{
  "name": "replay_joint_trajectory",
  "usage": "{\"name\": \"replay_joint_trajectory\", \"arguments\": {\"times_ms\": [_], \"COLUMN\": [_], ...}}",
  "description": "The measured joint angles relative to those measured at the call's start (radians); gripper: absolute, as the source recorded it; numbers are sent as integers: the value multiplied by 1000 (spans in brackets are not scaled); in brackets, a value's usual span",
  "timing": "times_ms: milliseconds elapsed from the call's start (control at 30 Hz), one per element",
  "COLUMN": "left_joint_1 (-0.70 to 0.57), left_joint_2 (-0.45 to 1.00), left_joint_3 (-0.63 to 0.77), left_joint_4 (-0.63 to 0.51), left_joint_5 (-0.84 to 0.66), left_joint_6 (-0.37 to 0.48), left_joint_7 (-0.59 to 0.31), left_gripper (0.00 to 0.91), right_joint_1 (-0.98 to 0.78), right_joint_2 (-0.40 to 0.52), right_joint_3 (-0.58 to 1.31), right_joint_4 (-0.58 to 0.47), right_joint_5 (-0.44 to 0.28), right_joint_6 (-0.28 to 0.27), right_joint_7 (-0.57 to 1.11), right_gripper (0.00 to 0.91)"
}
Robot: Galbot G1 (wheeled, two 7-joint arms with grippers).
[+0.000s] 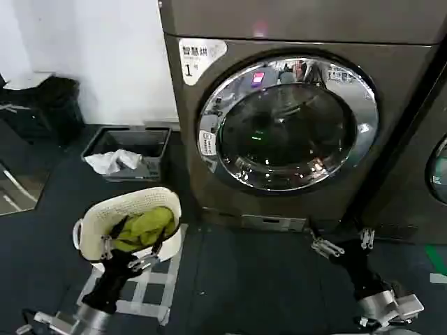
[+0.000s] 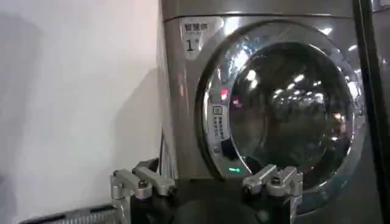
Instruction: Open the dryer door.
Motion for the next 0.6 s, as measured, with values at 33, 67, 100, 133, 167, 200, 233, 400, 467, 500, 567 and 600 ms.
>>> {"name": "replay_joint_trajectory", "arguments": {"times_ms": [33,67,100,133,167,200,233,400,467,500,567,600], "left_joint_1": [-1,-1,-1,-1,-1,-1,-1,2,3,4,5,6], "left_joint_2": [0,0,0,0,0,1,2,10,11,11,10,10], "left_joint_3": [1,2,2,2,3,3,3,7,9,11,14,15], "left_joint_4": [0,0,0,-1,-3,-5,-7,-15,-21,-23,-28,-29], "left_joint_5": [-1,-2,-2,-2,-2,-1,0,10,5,5,5,7], "left_joint_6": [0,2,6,14,24,30,37,64,67,67,69,71], "left_joint_7": [-4,-6,-9,-11,-10,-8,-8,6,9,9,7,6], "left_gripper": [907,907,907,907,907,907,907,907,907,907,907,907], "right_joint_1": [6,12,17,26,37,47,61,149,182,198,231,247], "right_joint_2": [-10,-17,-26,-38,-50,-62,-77,-153,-182,-196,-222,-234], "right_joint_3": [-1,-2,-4,-8,-12,-16,-22,-66,-87,-98,-122,-135], "right_joint_4": [-7,-11,-17,-26,-34,-43,-54,-107,-122,-129,-144,-152], "right_joint_5": [5,9,18,34,45,52,58,101,123,131,134,134], "right_joint_6": [-4,-6,-12,-23,-30,-34,-38,-65,-81,-87,-93,-93], "right_joint_7": [-15,-23,-32,-40,-47,-54,-61,-81,-84,-85,-85,-87], "right_gripper": [907,907,907,907,907,907,907,907,907,907,907,907]}}
